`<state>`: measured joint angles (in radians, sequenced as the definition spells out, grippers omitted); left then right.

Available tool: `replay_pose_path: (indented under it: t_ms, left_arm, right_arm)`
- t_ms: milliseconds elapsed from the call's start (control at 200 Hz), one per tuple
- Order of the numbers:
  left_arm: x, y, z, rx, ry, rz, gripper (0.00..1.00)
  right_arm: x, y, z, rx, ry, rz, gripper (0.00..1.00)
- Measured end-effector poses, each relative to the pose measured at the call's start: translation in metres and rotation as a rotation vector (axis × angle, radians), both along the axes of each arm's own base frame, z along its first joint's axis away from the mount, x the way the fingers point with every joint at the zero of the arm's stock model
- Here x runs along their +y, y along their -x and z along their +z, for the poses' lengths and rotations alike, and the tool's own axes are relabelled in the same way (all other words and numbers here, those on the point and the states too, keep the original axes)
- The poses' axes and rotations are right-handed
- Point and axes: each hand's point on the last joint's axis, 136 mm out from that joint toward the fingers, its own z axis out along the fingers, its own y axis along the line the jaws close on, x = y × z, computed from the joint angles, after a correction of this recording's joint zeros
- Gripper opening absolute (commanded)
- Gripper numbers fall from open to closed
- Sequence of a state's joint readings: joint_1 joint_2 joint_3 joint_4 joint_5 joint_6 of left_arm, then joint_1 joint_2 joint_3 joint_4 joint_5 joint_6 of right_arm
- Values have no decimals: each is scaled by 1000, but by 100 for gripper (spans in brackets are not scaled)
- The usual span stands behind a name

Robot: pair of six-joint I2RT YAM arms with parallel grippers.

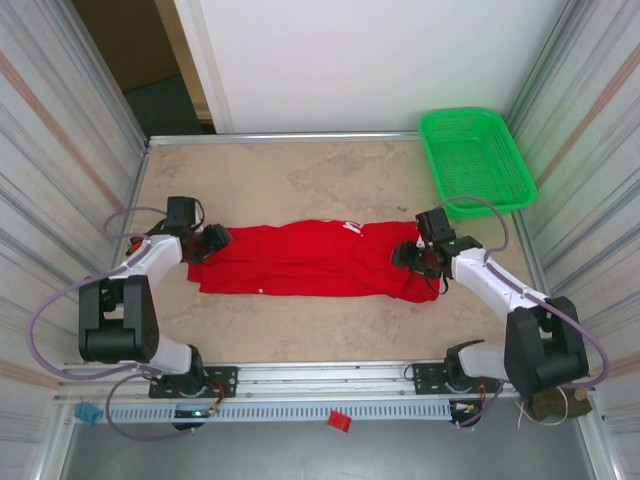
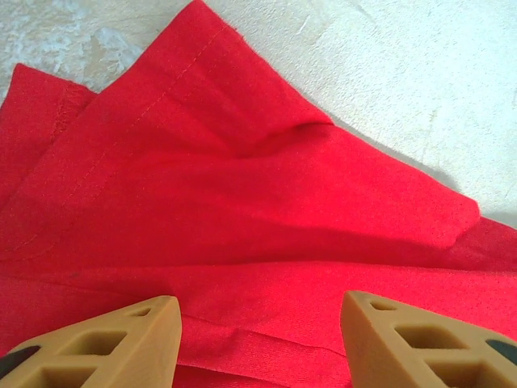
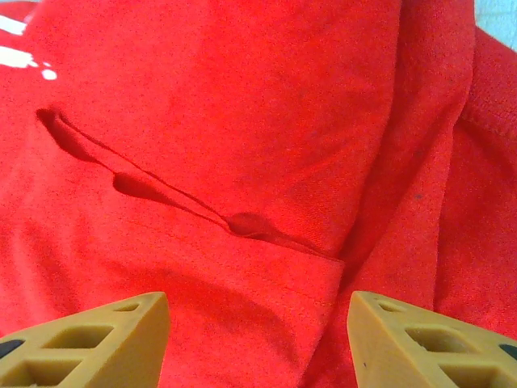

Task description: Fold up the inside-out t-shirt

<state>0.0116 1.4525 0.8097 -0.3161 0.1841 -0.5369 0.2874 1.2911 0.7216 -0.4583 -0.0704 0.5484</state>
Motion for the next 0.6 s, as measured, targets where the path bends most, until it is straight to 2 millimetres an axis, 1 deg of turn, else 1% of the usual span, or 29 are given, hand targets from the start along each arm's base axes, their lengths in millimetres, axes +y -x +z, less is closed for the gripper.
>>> replay_pose_path:
  t_ms: [165,225,276,331,391,526,546,601]
  left_arm:
    - [-1,-3,7,-20,1,0,55]
    - [-2,-3,9,-25,3,0,55]
    - [-3,-4,9,-26,4,-1,55]
    - [-4,-4,10,-27,4,-4,55]
    - [-5,-5,11,-29,5,-5,55]
    - [-5,-6,13,-35,5,-5,55]
    - [-5,-6,13,-35,5,-5,55]
    - [-5,-6,13,-35,4,-5,55]
  right_arm:
    - [-3,1,-12,40,13,-9,55]
    - [-3,0,-17,52,13,-13,54]
    - [-3,0,-21,64,11,-19,50]
    - [-2,-1,-25,77,7,-24,41]
    - [-1,-1,-28,85,2,-29,29]
    - [1,-2,-28,88,-17,-29,3]
    - [1,-2,-28,87,-17,-24,0]
    - [-1,-3,-28,88,-19,-26,0]
